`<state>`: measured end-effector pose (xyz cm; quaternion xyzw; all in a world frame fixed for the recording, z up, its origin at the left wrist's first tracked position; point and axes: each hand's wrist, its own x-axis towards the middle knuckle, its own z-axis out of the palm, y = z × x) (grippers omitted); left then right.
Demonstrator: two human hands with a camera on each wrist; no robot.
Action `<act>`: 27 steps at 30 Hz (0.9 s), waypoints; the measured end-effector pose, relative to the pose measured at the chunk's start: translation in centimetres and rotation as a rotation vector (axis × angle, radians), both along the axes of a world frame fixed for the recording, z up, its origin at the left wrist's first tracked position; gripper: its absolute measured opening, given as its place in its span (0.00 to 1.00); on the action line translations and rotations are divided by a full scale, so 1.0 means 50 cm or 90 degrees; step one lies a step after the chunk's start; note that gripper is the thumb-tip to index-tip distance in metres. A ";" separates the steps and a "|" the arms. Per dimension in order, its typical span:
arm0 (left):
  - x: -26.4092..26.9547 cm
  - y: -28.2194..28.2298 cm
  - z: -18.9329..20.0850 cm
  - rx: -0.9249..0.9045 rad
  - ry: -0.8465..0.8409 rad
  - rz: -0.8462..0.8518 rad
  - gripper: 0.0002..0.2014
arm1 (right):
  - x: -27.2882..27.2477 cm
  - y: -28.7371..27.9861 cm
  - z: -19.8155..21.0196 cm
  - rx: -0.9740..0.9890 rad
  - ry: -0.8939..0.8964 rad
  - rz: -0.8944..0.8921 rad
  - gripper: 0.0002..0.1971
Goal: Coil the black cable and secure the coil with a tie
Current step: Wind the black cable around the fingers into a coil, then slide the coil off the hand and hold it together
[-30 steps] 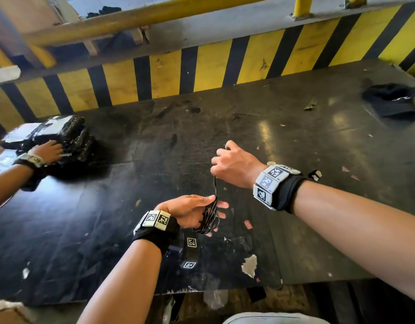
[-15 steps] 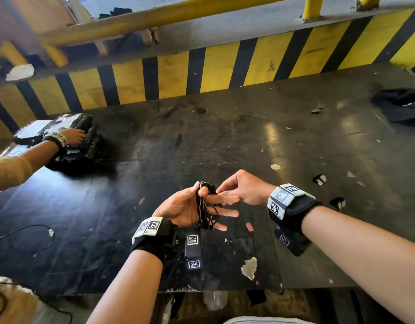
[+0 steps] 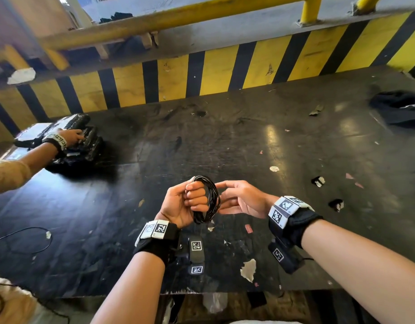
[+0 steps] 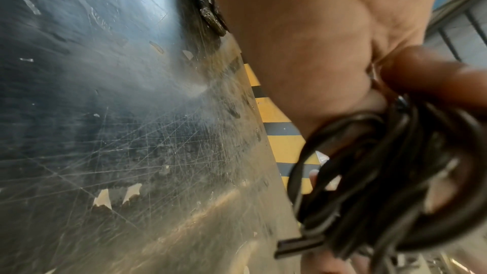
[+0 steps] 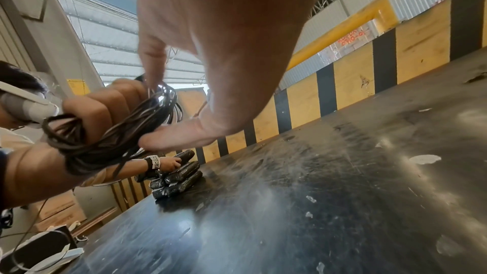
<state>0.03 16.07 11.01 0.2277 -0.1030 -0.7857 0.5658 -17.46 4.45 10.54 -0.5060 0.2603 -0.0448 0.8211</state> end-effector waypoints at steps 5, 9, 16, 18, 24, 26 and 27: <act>0.015 -0.006 -0.015 0.013 -0.024 -0.006 0.16 | 0.003 -0.001 0.014 -0.051 0.052 0.081 0.19; 0.013 -0.011 -0.019 0.046 -0.086 -0.011 0.17 | 0.006 -0.010 0.008 -0.090 0.105 0.068 0.13; -0.024 -0.031 -0.040 0.156 -0.370 0.064 0.26 | -0.011 -0.043 0.007 -0.213 0.220 0.057 0.06; -0.042 -0.034 -0.045 0.148 -0.468 0.073 0.23 | -0.020 -0.053 0.011 -0.250 0.248 0.054 0.11; -0.073 -0.072 -0.071 0.038 -0.867 0.090 0.19 | -0.048 -0.060 0.005 -0.268 0.287 0.016 0.05; -0.078 -0.080 -0.078 -0.005 -1.005 0.083 0.20 | -0.059 -0.058 -0.005 -0.277 0.292 -0.008 0.05; -0.081 -0.081 -0.083 -0.023 -1.042 0.087 0.21 | -0.065 -0.056 -0.009 -0.286 0.295 -0.019 0.05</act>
